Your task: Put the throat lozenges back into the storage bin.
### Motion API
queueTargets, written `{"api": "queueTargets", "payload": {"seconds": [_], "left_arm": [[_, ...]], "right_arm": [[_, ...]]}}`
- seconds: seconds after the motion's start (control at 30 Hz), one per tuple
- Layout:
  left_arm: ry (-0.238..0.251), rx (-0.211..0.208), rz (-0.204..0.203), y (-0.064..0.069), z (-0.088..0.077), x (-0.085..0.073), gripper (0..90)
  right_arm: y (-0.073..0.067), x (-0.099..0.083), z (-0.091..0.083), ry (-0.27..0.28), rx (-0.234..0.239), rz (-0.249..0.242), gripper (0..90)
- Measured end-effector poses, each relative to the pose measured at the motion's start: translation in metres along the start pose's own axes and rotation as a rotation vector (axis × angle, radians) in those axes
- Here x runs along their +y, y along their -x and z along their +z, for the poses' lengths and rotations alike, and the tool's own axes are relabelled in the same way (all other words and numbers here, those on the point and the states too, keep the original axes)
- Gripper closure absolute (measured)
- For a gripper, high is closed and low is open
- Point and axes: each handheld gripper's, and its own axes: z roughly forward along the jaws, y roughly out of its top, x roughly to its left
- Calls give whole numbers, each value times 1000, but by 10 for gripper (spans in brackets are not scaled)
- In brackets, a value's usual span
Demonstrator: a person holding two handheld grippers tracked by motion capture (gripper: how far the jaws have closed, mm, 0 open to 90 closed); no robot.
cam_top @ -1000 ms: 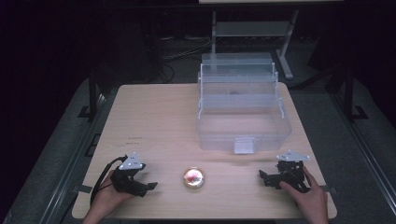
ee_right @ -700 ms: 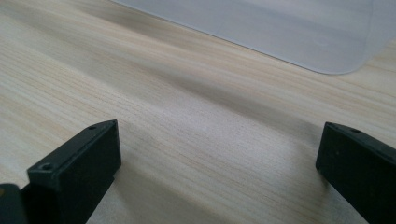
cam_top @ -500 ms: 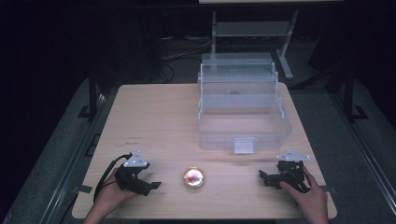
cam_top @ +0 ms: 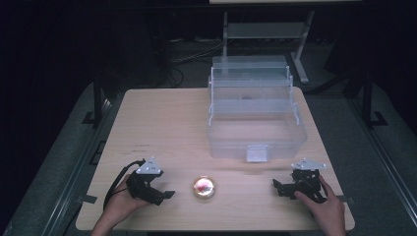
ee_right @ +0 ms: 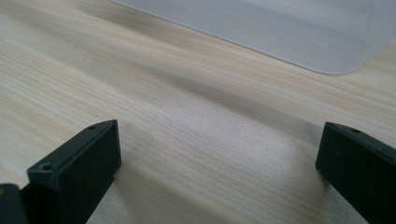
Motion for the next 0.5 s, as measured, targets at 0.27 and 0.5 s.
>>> {"api": "queueTargets", "payload": {"seconds": [0.27, 0.5], "left_arm": [[3, -28, 16, 6, 4, 12, 134], [2, -48, 26, 9, 7, 20, 136]], "right_arm": [[0, 0, 0, 0, 0, 0, 0], [0, 0, 0, 0, 0, 0, 0]]}}
